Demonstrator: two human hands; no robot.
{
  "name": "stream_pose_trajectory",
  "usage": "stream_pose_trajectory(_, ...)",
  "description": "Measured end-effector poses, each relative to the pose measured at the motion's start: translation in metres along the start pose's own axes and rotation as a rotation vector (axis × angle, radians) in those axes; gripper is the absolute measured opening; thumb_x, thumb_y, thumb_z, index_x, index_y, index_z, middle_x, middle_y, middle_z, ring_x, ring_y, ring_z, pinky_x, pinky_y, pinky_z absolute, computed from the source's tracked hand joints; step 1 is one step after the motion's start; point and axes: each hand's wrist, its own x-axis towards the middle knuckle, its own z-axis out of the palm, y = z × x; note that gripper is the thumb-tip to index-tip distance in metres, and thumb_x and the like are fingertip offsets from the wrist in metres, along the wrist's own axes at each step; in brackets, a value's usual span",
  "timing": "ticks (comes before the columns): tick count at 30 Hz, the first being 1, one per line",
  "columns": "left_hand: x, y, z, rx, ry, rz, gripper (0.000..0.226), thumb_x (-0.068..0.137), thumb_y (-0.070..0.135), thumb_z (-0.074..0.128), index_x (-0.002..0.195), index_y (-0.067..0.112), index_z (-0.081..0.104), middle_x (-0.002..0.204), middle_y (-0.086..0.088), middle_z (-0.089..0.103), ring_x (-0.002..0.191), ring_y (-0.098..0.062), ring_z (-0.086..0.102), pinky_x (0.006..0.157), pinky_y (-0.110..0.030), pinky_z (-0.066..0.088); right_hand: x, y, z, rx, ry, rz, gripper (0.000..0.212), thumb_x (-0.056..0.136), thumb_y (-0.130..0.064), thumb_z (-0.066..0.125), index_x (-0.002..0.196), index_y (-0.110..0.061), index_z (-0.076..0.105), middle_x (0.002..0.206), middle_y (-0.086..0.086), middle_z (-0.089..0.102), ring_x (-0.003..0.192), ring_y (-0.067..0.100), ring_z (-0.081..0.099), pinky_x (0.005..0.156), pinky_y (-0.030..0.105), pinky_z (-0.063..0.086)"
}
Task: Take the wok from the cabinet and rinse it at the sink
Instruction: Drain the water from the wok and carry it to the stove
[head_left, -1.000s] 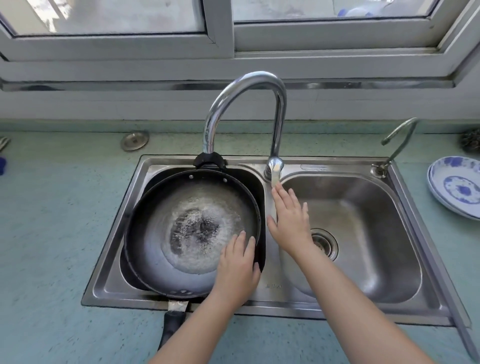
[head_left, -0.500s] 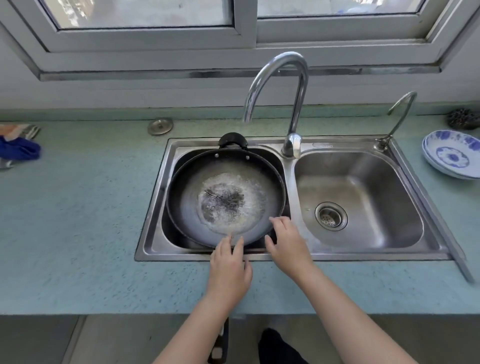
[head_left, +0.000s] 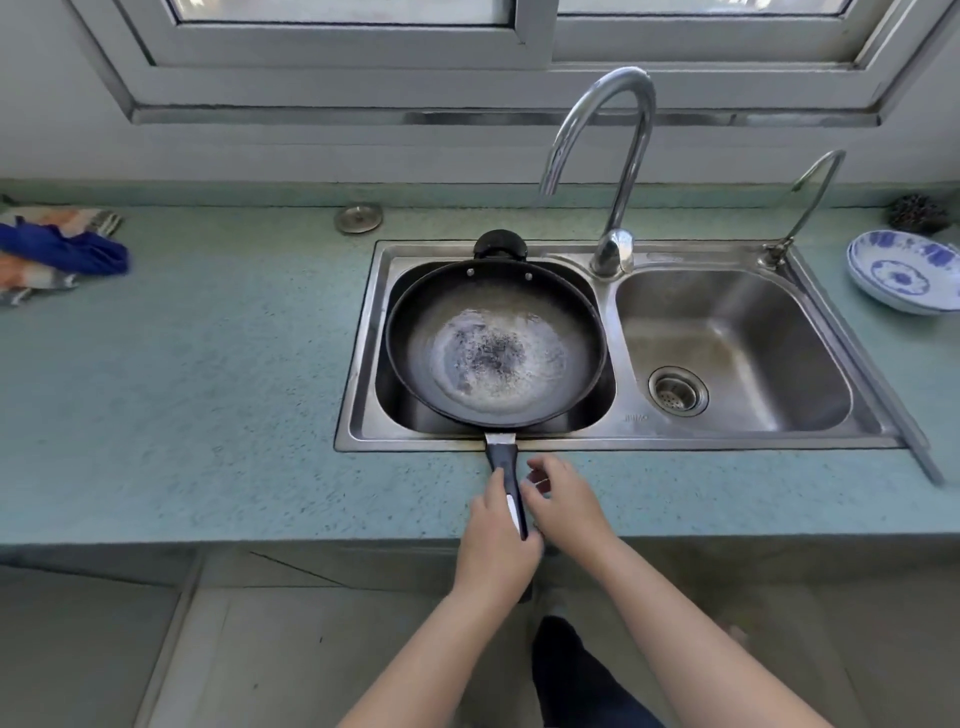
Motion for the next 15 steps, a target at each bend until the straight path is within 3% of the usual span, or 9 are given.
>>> stream_pose_trajectory(4,-0.004,0.002,0.000,-0.081,-0.020,-0.028,0.073,0.086,0.016,0.056,0.146,0.017,0.017,0.138,-0.009,0.041,0.125,-0.025,0.043,0.098,-0.031,0.036,0.000,-0.005,0.005,0.092,-0.004,0.081,0.034,0.092,-0.020,0.048,0.124,-0.007,0.052,0.118,0.010,0.060,0.104,0.022,0.056,0.088,0.029,0.041)
stream_pose_trajectory(7,-0.003,0.003,-0.002,-0.209,-0.012,-0.138,0.053,0.083,0.016,0.058,0.130,0.013,0.034,0.117,-0.010,0.056,0.103,-0.027,0.056,0.078,-0.032,0.045,0.004,-0.010,0.005,0.159,-0.035,0.121,0.030,0.091,-0.021,0.050,0.117,-0.008,0.056,0.110,0.007,0.063,0.100,0.020,0.056,0.082,0.027,0.040)
stream_pose_trajectory(11,-0.003,0.007,-0.001,-0.269,-0.003,-0.284,0.033,0.082,0.017,0.058,0.107,0.013,0.036,0.097,-0.007,0.056,0.084,-0.026,0.056,0.064,-0.029,0.042,0.013,-0.016,0.006,0.270,-0.108,0.168,0.011,0.089,-0.019,0.054,0.094,-0.009,0.057,0.081,-0.001,0.058,0.075,0.014,0.055,0.072,0.029,0.045)
stream_pose_trajectory(13,-0.001,0.009,-0.001,-0.290,0.005,-0.307,0.033,0.081,0.018,0.057,0.108,0.011,0.038,0.098,-0.008,0.058,0.086,-0.028,0.061,0.064,-0.032,0.047,0.016,-0.021,0.006,0.309,-0.148,0.204,0.017,0.088,-0.016,0.054,0.073,-0.012,0.053,0.065,0.000,0.054,0.060,0.012,0.052,0.060,0.026,0.043)
stream_pose_trajectory(15,0.002,0.010,-0.001,-0.281,0.004,-0.327,0.042,0.081,0.019,0.057,0.118,0.011,0.040,0.103,-0.008,0.060,0.090,-0.027,0.063,0.065,-0.031,0.046,0.018,-0.026,0.006,0.484,-0.224,0.283,0.019,0.089,-0.011,0.053,0.070,-0.010,0.051,0.067,0.006,0.060,0.059,0.013,0.057,0.055,0.022,0.046)
